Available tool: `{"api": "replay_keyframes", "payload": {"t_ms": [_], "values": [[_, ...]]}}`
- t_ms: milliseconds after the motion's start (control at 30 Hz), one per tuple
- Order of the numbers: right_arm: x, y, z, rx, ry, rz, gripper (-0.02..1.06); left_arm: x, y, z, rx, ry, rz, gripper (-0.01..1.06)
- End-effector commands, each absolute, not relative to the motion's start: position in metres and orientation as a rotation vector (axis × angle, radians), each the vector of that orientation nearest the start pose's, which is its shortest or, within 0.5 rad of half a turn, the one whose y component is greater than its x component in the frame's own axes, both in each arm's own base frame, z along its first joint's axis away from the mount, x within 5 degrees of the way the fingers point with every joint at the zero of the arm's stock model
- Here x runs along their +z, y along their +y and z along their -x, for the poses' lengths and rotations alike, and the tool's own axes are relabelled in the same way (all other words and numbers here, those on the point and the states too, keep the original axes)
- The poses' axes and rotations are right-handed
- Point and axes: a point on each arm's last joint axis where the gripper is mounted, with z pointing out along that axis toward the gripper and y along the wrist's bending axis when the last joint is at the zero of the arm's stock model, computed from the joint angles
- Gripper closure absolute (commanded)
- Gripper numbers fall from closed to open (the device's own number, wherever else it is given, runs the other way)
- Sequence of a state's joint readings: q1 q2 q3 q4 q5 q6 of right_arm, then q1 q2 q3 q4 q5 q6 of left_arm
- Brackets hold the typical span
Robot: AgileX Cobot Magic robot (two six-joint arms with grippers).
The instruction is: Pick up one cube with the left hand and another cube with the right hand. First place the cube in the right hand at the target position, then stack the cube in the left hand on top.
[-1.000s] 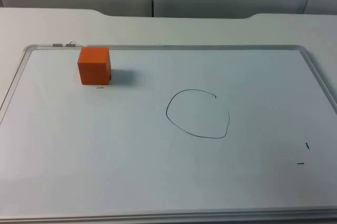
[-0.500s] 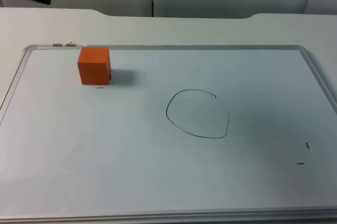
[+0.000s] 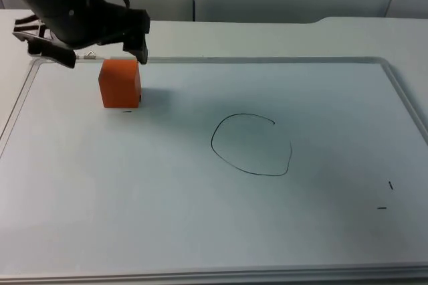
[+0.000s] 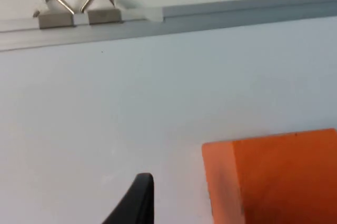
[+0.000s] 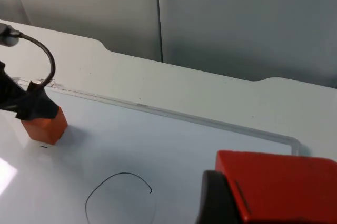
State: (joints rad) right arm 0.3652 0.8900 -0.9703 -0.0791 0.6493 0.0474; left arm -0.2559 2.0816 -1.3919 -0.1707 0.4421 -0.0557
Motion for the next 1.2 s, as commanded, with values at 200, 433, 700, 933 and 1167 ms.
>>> {"api": "replay_keyframes", "payload": {"t_ms": [200, 433, 700, 933, 1167], "values": [[0.39, 0.06, -0.166, 0.18, 1.99, 0.364, 1.05, 0.137, -0.137, -0.425, -0.254, 2.582, -0.149, 0.01], [0.39, 0.06, -0.166, 0.18, 1.99, 0.364, 1.05, 0.126, -0.138, -0.427, -0.246, 2.576, -0.154, 0.01], [0.39, 0.06, -0.166, 0.18, 1.99, 0.364, 1.05, 0.116, -0.138, -0.428, -0.237, 2.584, -0.16, 0.01], [0.39, 0.06, -0.166, 0.18, 1.99, 0.364, 1.05, 0.117, -0.138, -0.429, -0.234, 2.572, -0.165, 0.01], [0.39, 0.06, -0.166, 0.18, 1.99, 0.364, 1.05, 0.117, -0.138, -0.429, -0.228, 2.569, -0.173, 0.01]]}}
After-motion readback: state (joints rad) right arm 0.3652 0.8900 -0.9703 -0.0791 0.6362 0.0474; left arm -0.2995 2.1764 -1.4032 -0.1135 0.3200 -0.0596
